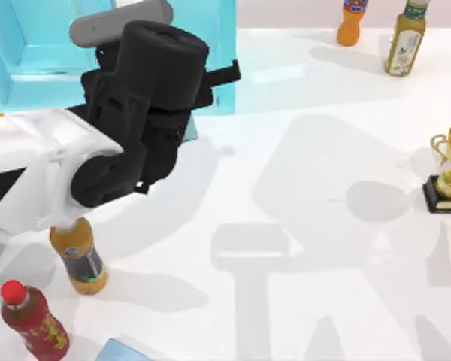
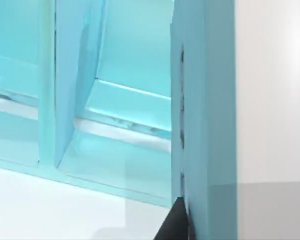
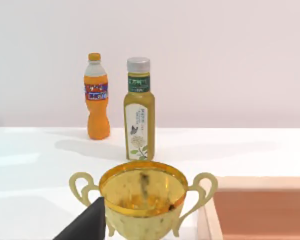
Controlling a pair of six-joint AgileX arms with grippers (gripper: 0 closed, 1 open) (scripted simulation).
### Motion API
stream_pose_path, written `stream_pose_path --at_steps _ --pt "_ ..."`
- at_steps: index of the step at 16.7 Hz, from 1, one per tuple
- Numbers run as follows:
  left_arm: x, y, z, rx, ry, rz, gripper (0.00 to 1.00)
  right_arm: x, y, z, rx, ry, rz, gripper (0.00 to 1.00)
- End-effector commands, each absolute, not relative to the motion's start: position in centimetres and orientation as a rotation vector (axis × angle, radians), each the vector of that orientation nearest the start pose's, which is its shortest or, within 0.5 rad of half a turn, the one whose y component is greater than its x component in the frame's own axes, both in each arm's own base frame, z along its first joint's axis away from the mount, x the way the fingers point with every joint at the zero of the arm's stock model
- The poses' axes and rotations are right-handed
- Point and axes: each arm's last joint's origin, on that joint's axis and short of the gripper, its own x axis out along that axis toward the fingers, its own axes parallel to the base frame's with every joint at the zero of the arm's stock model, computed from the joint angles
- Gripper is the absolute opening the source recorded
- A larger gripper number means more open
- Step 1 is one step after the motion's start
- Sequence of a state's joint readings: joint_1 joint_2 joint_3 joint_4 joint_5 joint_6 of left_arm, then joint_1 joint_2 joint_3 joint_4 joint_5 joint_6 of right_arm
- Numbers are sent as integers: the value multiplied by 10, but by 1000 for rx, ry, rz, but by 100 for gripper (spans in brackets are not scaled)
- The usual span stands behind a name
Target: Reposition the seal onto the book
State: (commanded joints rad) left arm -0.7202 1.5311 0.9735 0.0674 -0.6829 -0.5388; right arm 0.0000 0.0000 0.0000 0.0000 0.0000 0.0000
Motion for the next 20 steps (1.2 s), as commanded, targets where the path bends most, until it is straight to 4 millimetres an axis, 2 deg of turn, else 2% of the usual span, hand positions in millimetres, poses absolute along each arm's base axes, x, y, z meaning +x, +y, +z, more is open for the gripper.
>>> stream_pose_path --at_steps 5,8,11,16,20 --pt "258 -256 200 -717 307 167 0 106 -1 160 0 0 0 100" --pt "242 -287 182 -1065 264 168 0 106 -1 160 0 0 0 100" --pt "219 -311 165 -1331 256 149 0 106 -1 160 0 0 0 100" --pt "189 -330 138 -1545 275 134 0 106 -1 160 0 0 0 100" --pt "184 -332 134 -1562 278 135 0 106 -1 160 0 0 0 100"
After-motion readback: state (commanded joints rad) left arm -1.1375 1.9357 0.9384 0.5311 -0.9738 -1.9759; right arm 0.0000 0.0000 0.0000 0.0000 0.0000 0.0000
